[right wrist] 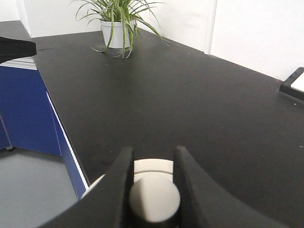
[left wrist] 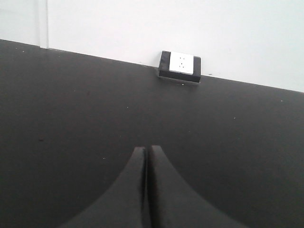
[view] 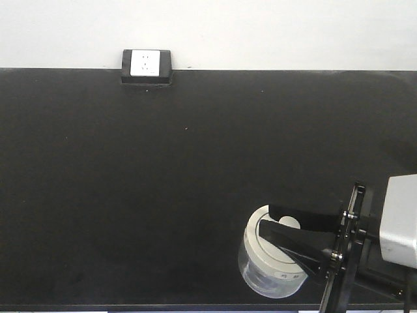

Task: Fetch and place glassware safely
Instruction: 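Hold the jar above the black bench top with the right gripper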

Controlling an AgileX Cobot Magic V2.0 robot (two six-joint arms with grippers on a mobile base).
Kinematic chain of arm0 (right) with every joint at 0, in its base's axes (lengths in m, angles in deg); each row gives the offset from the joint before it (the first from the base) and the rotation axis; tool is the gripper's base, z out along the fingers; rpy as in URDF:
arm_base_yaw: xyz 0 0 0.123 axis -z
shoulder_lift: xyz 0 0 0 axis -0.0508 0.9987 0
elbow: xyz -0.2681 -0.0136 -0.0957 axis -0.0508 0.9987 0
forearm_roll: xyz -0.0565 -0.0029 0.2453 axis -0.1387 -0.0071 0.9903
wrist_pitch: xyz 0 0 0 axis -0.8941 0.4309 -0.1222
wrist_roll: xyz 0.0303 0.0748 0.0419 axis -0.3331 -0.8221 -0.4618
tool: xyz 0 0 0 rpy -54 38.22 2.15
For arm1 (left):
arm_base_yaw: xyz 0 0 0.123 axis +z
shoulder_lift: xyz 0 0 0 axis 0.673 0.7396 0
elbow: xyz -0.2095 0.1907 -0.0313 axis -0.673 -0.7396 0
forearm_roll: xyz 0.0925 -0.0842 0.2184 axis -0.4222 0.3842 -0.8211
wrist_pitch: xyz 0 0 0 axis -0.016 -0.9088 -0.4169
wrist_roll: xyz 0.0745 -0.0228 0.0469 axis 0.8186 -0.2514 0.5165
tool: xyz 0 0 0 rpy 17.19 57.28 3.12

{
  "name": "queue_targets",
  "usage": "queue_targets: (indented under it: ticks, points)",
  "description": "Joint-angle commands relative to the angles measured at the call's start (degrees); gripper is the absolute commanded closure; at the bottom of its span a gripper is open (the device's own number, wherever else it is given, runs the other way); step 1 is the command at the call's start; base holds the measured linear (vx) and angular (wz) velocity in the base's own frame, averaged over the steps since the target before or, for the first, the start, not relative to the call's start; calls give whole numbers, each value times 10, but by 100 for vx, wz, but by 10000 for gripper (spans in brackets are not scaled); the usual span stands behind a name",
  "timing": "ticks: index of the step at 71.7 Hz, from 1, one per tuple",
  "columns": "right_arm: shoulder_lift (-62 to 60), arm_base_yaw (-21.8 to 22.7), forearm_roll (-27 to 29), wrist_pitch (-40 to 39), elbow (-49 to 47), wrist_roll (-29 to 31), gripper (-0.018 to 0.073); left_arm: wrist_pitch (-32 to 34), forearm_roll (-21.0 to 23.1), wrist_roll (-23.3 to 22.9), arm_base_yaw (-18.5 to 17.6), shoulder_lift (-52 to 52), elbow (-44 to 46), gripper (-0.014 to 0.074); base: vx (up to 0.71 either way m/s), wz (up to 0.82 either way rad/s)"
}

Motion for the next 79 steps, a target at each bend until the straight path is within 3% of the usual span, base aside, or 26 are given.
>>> queue_targets:
  ticks: [1, 79]
  points:
    - [-6, 3, 36, -24, -15, 5, 560, 37, -2, -4, 0, 6, 15, 603, 3, 0]
    - [-6, 3, 36, -24, -15, 5, 560, 37, -2, -4, 0, 6, 15, 603, 1, 0]
